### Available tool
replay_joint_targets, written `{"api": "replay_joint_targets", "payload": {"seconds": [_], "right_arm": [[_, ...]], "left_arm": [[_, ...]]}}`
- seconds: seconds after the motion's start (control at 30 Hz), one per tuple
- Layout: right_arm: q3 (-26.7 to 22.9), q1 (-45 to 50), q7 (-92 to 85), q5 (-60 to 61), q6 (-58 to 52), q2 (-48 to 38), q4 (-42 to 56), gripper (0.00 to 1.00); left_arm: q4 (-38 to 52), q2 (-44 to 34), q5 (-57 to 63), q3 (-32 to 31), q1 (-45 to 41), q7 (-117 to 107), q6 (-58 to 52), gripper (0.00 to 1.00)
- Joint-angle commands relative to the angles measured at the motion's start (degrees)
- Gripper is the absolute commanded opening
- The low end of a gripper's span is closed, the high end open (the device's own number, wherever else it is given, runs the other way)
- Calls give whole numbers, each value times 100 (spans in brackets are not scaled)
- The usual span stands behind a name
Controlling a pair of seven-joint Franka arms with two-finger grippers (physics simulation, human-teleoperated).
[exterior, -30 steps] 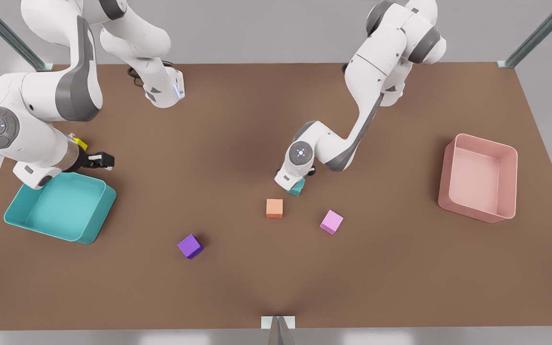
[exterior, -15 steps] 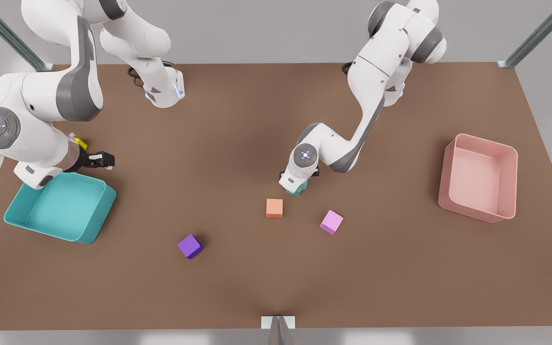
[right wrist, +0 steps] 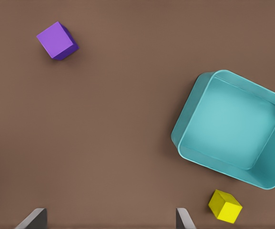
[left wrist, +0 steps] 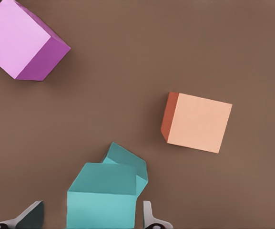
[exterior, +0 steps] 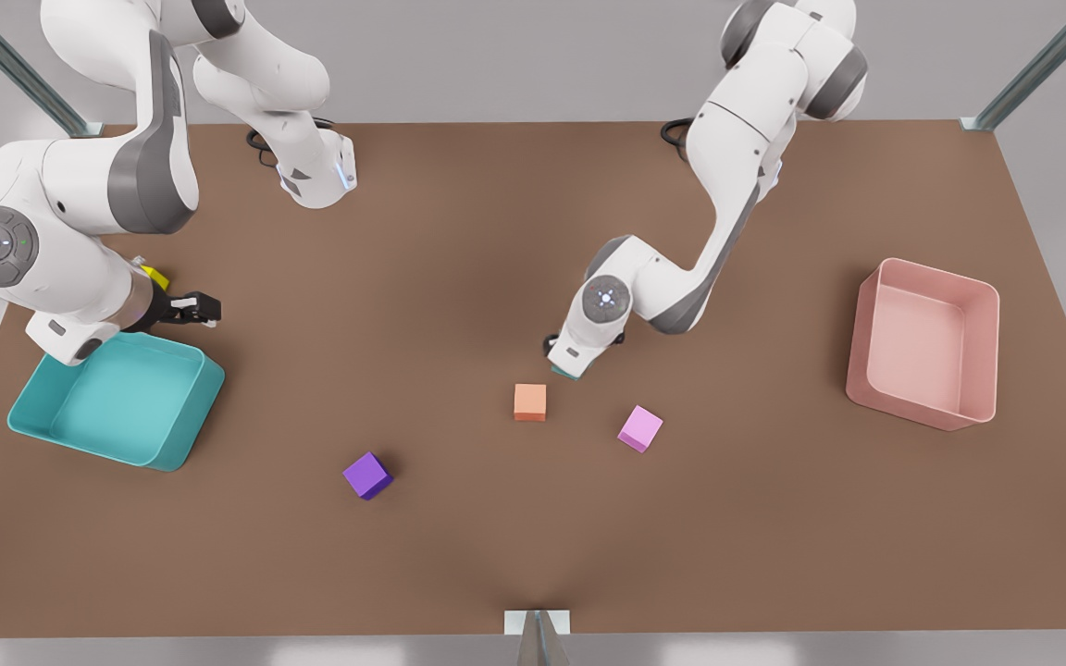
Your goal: Stack the two blue cubes on top of each other
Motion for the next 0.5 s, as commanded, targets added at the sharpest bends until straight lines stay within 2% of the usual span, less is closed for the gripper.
{"api": "replay_joint_targets", "payload": {"seconds": [0.0,0.07,0.13,0.2,0.23,0.27,0.3,0.4,0.47], "right_arm": [[2,-2,-44,1,-2,-7,11,100],[2,-2,-53,1,-2,-7,3,100],[2,7,-44,1,-2,-7,11,100],[2,-2,-44,1,-2,-7,3,100],[2,-2,-44,1,-2,-7,3,100],[2,-2,-44,1,-2,-7,11,100],[2,7,-44,1,-10,-7,11,100],[2,-2,-44,1,-2,-7,11,100],[2,-2,-44,1,-2,-7,11,100]], "left_arm": [[21,-114,26,-1,58,-63,-145,100],[74,-562,0,-1,67,-54,-944,100],[1462,-615,395,60,532,16,-3616,100],[2412,-642,1132,69,1578,2914,-4917,100],[2509,-772,1432,34,2085,4521,-5155,100],[2246,-1282,1301,-106,2728,5700,-5120,100],[1885,-1739,1055,-116,2730,5212,-5111,100],[2113,-1890,782,262,2703,5211,-5437,100],[2104,-1872,765,263,2703,5211,-5428,100]]}}
